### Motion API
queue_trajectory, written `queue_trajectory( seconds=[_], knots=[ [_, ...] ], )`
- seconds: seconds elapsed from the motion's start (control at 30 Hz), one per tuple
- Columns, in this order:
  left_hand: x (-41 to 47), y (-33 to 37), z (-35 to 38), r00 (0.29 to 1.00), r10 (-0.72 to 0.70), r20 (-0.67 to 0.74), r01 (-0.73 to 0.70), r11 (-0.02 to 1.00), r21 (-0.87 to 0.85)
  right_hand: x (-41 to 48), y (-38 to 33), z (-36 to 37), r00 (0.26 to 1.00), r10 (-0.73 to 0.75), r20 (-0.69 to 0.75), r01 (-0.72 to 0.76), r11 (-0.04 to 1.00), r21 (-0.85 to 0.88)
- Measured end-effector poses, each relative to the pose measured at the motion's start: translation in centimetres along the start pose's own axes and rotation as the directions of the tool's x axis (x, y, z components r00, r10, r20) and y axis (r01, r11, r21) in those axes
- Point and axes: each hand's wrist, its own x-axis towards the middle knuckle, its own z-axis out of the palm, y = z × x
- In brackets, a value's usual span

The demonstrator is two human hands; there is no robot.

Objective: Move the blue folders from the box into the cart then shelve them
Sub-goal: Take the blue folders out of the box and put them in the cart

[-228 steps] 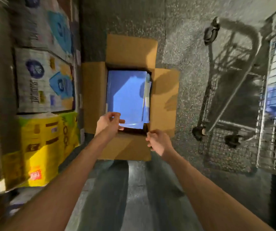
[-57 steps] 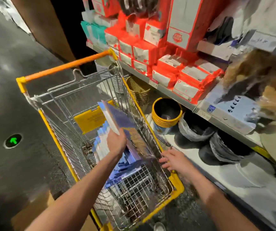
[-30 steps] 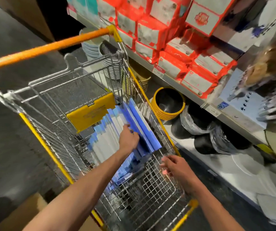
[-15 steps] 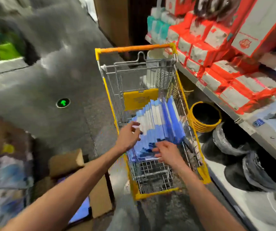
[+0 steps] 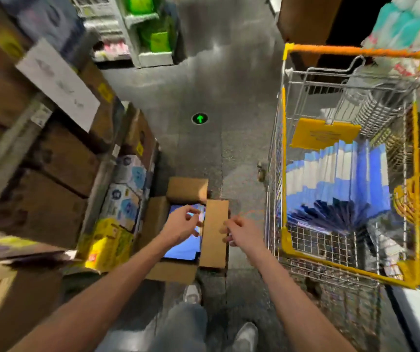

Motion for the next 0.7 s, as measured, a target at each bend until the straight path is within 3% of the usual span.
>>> queue_trajectory(
  seconds=[0.17, 0.37, 0.53, 0.7],
  knots=[
    [-0.2, -7.6, -3.6, 0.987, -0.155, -0.027, 0.152, 0.984, -0.095, 2.4, 1.0, 6.5, 0.994, 0.088, 0.061, -0.08, 0.99, -0.118],
    [4.5, -15.5, -7.0, 0.958, -0.284, 0.053, 0.288, 0.934, -0.212, 7.8, 1.8, 14.5, 0.972, 0.23, 0.056, -0.218, 0.961, -0.17],
    [11.5, -19.7, -9.4, 0.938, -0.335, 0.093, 0.347, 0.902, -0.257, 13.5, 3.0, 20.8, 0.939, 0.341, -0.036, -0.337, 0.899, -0.28],
    [17.4, -23.7, -9.3, 0.904, -0.382, 0.194, 0.425, 0.856, -0.294, 18.4, 5.1, 24.6, 0.882, 0.465, -0.072, -0.468, 0.851, -0.239]
  ],
)
